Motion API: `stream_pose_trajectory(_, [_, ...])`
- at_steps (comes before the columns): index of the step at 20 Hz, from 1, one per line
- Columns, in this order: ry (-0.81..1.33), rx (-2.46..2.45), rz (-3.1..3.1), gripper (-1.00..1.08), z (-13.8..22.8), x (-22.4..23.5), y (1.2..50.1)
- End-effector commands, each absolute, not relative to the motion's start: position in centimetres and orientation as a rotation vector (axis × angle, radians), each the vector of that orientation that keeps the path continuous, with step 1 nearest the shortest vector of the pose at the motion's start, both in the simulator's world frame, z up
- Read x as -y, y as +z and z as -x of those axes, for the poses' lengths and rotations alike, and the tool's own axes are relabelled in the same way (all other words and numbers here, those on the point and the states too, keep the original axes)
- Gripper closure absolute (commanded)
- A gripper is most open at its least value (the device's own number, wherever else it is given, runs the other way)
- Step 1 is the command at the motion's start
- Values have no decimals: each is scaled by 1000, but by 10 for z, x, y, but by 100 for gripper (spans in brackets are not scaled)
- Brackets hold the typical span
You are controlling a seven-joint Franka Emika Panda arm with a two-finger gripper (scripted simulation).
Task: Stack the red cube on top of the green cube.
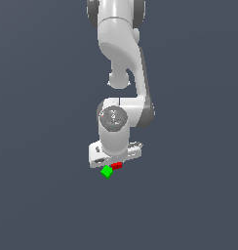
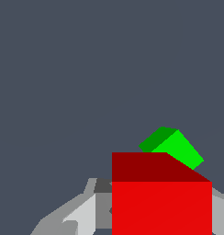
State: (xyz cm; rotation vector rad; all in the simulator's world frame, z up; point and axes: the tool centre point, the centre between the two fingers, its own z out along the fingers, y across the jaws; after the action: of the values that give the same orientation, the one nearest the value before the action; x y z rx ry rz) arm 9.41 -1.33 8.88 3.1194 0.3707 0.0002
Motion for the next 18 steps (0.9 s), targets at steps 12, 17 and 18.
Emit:
stream_pose_trajectory(12, [0, -370, -3120, 108, -111, 55, 59])
stream_pose_trajectory(17, [0, -370, -3120, -92, -110, 54, 61])
stream_pose_trajectory(18, [0, -370, -3120, -92, -110, 54, 61])
